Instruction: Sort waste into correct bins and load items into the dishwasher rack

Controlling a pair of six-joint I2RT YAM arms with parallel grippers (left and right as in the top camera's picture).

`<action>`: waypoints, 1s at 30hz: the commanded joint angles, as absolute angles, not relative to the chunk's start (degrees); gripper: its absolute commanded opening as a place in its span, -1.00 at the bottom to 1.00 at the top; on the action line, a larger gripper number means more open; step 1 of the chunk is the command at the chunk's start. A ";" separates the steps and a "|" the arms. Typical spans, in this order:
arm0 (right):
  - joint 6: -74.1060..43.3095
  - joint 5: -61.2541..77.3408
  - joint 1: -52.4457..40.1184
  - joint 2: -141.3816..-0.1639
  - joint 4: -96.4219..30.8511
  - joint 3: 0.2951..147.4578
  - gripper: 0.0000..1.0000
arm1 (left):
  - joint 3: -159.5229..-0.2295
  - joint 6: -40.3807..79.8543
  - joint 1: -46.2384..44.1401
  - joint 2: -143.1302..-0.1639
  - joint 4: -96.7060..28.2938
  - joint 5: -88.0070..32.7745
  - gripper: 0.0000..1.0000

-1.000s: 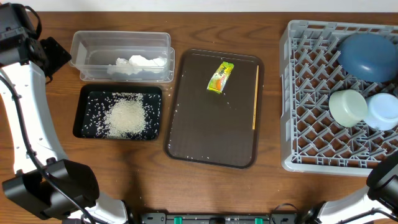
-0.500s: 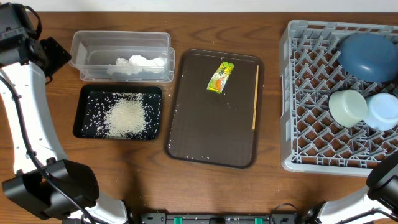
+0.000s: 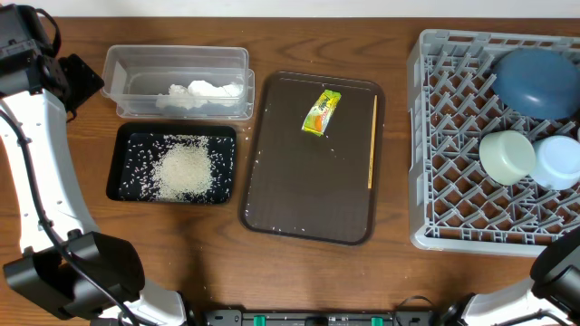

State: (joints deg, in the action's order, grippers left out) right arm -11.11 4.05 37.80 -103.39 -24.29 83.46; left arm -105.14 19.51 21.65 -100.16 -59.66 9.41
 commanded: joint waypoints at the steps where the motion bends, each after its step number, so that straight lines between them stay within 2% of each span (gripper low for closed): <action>1: -10.68 2.22 37.80 -106.83 -24.01 83.46 -0.97 | -105.32 19.62 21.85 -99.98 -59.77 10.11 0.85; 23: -10.68 -17.72 38.24 -105.51 -32.32 83.46 -0.98 | -105.32 19.62 21.85 -99.98 -59.77 10.09 0.85; 30: -12.40 -18.63 38.17 -101.95 -33.26 83.46 -0.98 | -105.32 19.62 21.85 -99.98 -59.77 10.09 0.85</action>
State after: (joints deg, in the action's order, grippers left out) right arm -11.18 -16.51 38.02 -105.82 -33.12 83.46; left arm -105.14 19.51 21.65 -100.16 -59.64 9.41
